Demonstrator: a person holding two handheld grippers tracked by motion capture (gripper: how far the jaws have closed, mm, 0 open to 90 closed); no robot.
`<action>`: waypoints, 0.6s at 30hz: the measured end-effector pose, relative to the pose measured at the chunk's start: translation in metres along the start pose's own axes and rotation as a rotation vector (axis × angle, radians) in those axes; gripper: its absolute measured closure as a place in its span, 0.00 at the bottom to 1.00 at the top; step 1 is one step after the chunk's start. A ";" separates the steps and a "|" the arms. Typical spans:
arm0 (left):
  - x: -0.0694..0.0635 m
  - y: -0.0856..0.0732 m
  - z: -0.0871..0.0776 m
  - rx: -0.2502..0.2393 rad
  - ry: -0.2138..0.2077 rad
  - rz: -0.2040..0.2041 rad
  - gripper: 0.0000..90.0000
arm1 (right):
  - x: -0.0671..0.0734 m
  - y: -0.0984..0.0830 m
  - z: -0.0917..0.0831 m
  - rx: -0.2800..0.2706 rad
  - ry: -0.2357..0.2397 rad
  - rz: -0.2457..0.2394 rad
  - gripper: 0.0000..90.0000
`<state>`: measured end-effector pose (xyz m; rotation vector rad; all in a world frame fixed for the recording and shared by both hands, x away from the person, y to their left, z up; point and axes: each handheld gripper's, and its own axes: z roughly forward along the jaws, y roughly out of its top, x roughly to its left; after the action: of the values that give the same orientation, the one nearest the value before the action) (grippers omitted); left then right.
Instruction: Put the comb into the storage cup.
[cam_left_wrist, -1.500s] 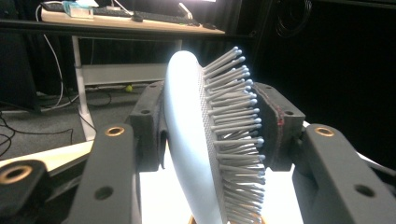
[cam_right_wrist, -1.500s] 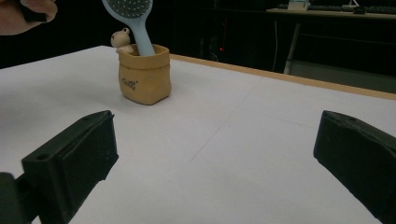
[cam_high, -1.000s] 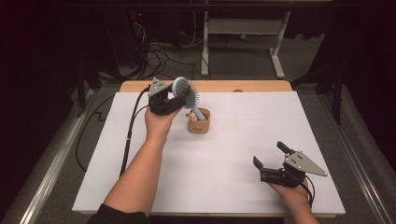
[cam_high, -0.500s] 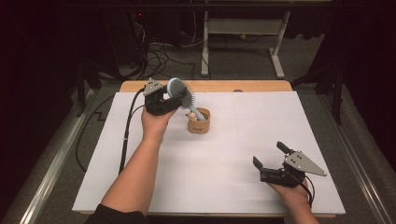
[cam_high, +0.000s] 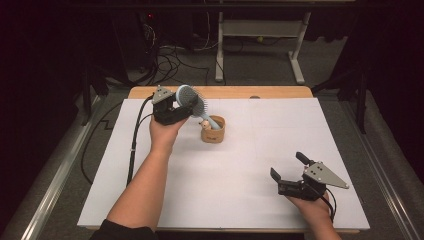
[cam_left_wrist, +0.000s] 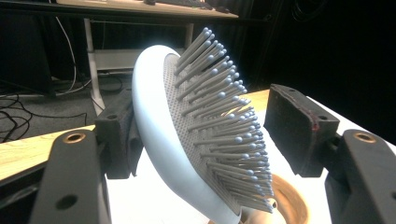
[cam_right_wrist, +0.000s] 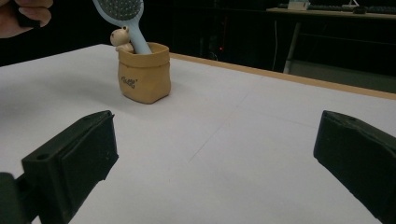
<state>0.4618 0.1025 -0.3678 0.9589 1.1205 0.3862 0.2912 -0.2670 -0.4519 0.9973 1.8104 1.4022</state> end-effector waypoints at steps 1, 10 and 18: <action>0.000 0.000 0.000 0.000 0.002 0.000 0.35 | 0.000 0.000 0.000 0.000 0.000 0.000 0.00; 0.001 0.000 -0.002 -0.004 -0.012 0.009 0.32 | 0.000 0.000 0.000 -0.002 -0.001 0.001 0.00; 0.003 -0.001 -0.001 0.001 -0.003 0.005 0.22 | 0.000 0.000 0.000 -0.003 -0.003 -0.001 0.00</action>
<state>0.4617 0.1045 -0.3699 0.9630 1.1166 0.3880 0.2907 -0.2668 -0.4517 0.9966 1.8062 1.4023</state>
